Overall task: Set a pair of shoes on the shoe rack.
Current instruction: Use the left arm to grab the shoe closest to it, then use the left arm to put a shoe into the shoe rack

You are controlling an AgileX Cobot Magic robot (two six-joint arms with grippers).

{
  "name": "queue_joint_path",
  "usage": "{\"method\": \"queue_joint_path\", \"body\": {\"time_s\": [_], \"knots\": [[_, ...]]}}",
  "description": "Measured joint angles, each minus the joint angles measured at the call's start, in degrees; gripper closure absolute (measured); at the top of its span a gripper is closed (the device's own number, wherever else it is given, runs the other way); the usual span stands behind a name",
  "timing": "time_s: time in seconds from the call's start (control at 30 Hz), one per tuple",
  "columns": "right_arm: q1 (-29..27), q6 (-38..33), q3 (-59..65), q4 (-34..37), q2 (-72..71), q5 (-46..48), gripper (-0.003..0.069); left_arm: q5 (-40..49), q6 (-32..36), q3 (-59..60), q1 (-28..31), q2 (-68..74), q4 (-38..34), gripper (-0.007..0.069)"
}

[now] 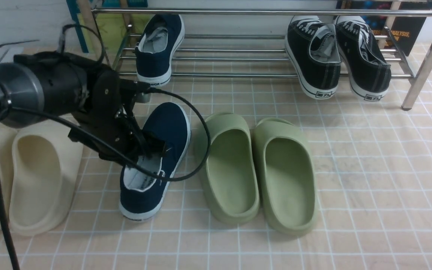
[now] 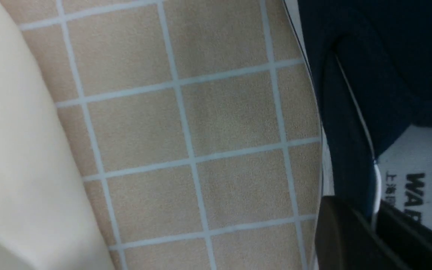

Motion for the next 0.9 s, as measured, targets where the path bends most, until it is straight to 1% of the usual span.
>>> {"method": "queue_joint_path", "body": {"time_s": [0.1, 0.13, 0.17, 0.2, 0.27, 0.33, 0.47, 0.63, 0.73, 0.9], "knots": [[0.0, 0.0, 0.0, 0.1, 0.0, 0.0, 0.0420, 8.3, 2.8, -5.9, -0.8, -3.1, -2.1, 0.0585], [0.0, 0.0, 0.0, 0.1, 0.0, 0.0, 0.0420, 8.9, 3.1, -6.4, -0.8, -3.2, -2.1, 0.0585], [0.0, 0.0, 0.0, 0.1, 0.0, 0.0, 0.0420, 12.9, 5.1, -10.3, -0.8, -3.3, -4.5, 0.0585], [0.0, 0.0, 0.0, 0.1, 0.0, 0.0, 0.0420, 13.2, 5.5, -10.7, -0.8, -3.2, -4.8, 0.0585], [0.0, 0.0, 0.0, 0.1, 0.0, 0.0, 0.0419, 14.6, 6.4, -15.5, -0.8, -1.2, -8.1, 0.0585], [0.0, 0.0, 0.0, 0.1, 0.0, 0.0, 0.0419, 13.2, 6.4, -19.3, -0.9, 1.5, -10.5, 0.0585], [0.0, 0.0, 0.0, 0.1, 0.0, 0.0, 0.0419, 9.3, 5.2, -26.4, -1.0, 7.6, -11.8, 0.0587], [0.0, 0.0, 0.0, 0.1, 0.0, 0.0, 0.0419, 2.6, 0.9, -35.5, -1.0, 15.8, -11.4, 0.0586], [0.0, 0.0, 0.0, 0.1, 0.0, 0.0, 0.0419, -2.0, -3.7, -40.9, -1.0, 20.9, -10.2, 0.0586], [0.0, 0.0, 0.0, 0.1, 0.0, 0.0, 0.0419, -8.2, -7.4, -45.8, -1.0, 26.6, -8.1, 0.0585]]}}
